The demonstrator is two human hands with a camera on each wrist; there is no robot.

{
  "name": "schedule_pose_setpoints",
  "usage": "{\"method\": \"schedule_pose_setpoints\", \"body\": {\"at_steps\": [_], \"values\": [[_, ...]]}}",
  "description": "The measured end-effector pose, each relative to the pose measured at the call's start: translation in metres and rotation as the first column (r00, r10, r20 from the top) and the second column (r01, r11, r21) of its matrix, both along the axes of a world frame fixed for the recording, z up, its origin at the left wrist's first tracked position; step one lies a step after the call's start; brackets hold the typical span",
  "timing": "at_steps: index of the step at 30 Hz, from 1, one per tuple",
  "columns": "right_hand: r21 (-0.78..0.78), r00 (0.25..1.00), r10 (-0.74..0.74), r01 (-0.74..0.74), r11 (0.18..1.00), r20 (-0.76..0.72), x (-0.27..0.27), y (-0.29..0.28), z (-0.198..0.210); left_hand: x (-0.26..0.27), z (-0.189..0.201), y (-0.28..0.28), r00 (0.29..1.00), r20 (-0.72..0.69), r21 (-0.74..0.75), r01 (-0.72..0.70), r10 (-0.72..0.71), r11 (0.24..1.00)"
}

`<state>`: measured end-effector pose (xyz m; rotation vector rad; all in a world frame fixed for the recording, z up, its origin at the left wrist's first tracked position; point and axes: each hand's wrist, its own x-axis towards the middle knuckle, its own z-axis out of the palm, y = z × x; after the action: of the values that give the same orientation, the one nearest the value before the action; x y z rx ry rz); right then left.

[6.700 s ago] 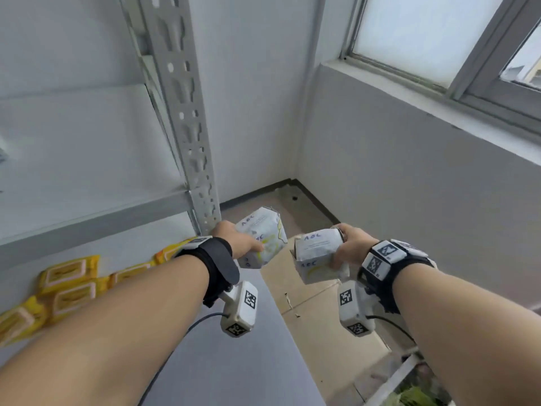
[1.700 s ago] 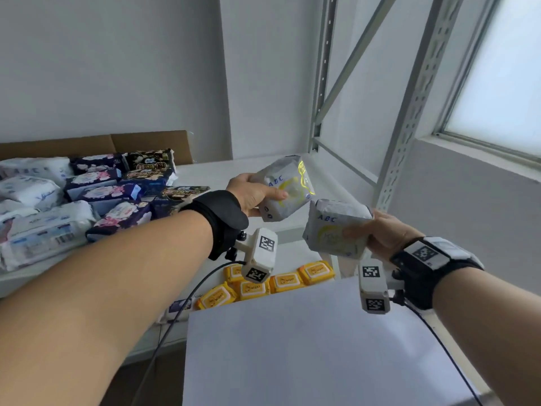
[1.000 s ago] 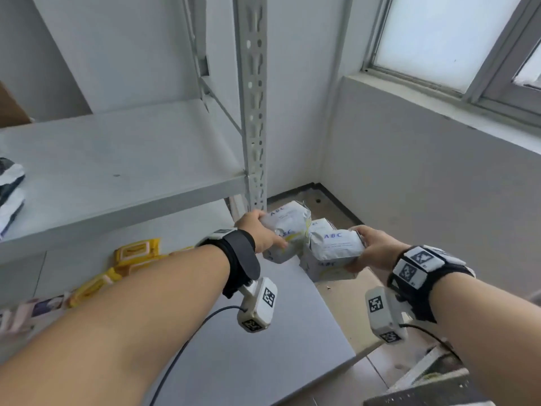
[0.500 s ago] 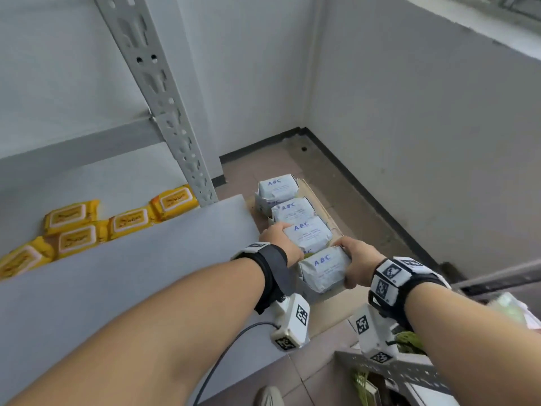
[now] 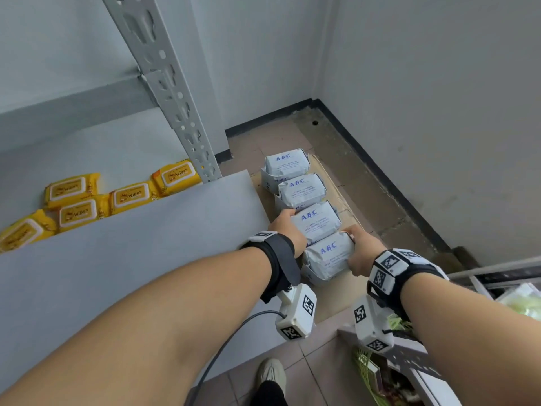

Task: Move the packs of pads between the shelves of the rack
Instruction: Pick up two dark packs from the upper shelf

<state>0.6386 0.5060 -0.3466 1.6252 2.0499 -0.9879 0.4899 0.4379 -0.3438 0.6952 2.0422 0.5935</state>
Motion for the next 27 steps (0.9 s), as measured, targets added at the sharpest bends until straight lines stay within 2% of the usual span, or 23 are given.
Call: {"method": "schedule_pose_setpoints", "body": {"at_steps": [4,9,13,17,22,27], "values": [[-0.100,0.988,0.076,-0.063,0.993,0.134,-0.008,0.004,0.020,-0.010,0.015,-0.005,0.999,0.034,-0.057,0.018,-0.016,0.998],[-0.001,0.989,0.074,-0.074,0.997,0.125,-0.042,0.010,0.075,-0.037,0.055,-0.018,0.998,0.055,-0.009,-0.034,0.035,0.999],[0.116,0.991,0.021,-0.005,0.993,-0.136,-0.090,-0.002,0.127,-0.072,0.098,-0.044,0.985,0.107,0.143,-0.150,0.135,0.978],[0.077,0.913,0.057,-0.028,0.997,-0.403,-0.154,-0.047,0.174,-0.122,0.140,-0.098,0.947,0.184,0.270,-0.307,0.264,0.913],[0.096,0.824,0.188,-0.162,0.982,-0.534,-0.256,-0.138,0.225,-0.207,0.192,-0.203,0.907,0.120,0.380,-0.418,0.404,0.825],[0.071,0.745,0.195,-0.195,0.978,-0.638,-0.353,-0.245,0.268,-0.306,0.239,-0.328,0.858,0.073,0.448,-0.484,0.509,0.752]]}}
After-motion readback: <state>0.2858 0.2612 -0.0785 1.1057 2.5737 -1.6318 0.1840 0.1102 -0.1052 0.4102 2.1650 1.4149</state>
